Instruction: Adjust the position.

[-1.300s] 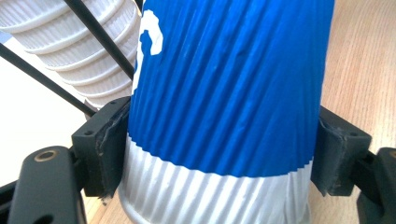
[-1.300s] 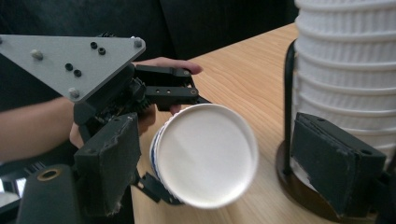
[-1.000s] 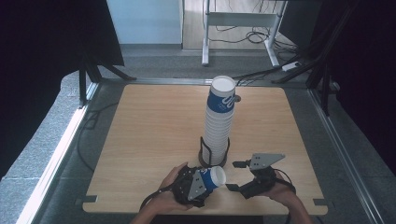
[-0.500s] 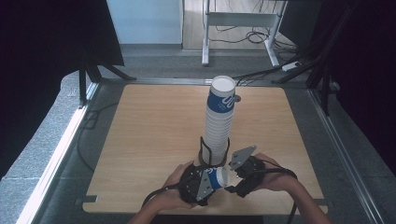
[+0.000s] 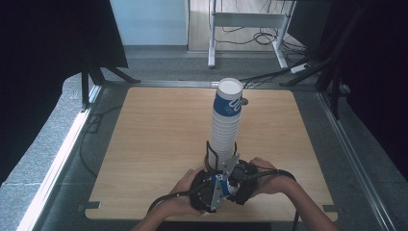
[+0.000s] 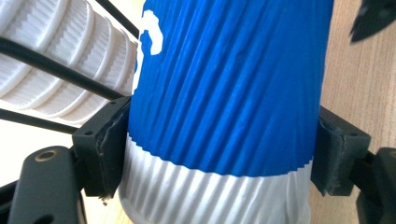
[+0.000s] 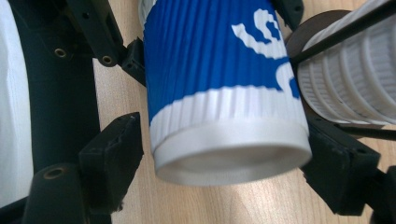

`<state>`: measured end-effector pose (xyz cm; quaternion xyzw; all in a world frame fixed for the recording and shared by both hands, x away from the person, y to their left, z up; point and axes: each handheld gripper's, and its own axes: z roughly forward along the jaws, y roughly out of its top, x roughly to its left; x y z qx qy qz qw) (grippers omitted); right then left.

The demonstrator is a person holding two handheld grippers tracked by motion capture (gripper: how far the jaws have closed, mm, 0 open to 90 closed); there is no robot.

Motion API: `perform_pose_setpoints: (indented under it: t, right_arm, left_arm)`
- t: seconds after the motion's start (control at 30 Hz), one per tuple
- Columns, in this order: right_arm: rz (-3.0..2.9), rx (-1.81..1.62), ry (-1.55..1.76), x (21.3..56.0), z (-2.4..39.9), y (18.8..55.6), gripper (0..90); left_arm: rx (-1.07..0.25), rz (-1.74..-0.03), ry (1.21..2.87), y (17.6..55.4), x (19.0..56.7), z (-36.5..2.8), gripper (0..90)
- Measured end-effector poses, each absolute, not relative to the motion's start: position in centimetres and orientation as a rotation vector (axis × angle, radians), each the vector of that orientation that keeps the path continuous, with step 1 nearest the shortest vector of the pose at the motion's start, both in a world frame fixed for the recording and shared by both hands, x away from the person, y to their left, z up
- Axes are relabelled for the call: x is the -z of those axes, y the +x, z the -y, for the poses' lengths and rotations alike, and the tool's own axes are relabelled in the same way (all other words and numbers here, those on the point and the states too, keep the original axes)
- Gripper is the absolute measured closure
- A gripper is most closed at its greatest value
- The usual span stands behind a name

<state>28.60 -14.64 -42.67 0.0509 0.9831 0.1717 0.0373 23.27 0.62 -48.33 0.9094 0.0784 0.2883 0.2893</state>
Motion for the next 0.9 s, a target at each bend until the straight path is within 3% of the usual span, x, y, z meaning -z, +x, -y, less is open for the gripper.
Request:
perform_pose_setpoints:
  t: [0.2, 0.43, 0.63, 0.9]
  right_arm:
    - [-3.017, -0.524, 0.148, 43.0, 14.4, 28.7, 27.9]
    - [-3.012, -0.58, 0.134, 43.3, 14.9, 28.6, 28.6]
    - [-2.998, -0.637, 0.138, 43.3, 15.6, 28.5, 28.7]
    - [-2.982, -0.678, 0.155, 43.3, 16.1, 28.6, 28.7]
  left_arm:
    - [-0.757, -0.21, 2.425, 23.2, 48.3, -0.5, 19.1]
    - [-0.746, -0.22, 2.427, 23.3, 48.3, -0.5, 16.3]
    - [-0.705, -0.244, 2.424, 23.4, 48.1, -0.6, 6.4]
    - [-0.686, -0.28, 2.367, 23.5, 47.5, -1.2, 3.5]
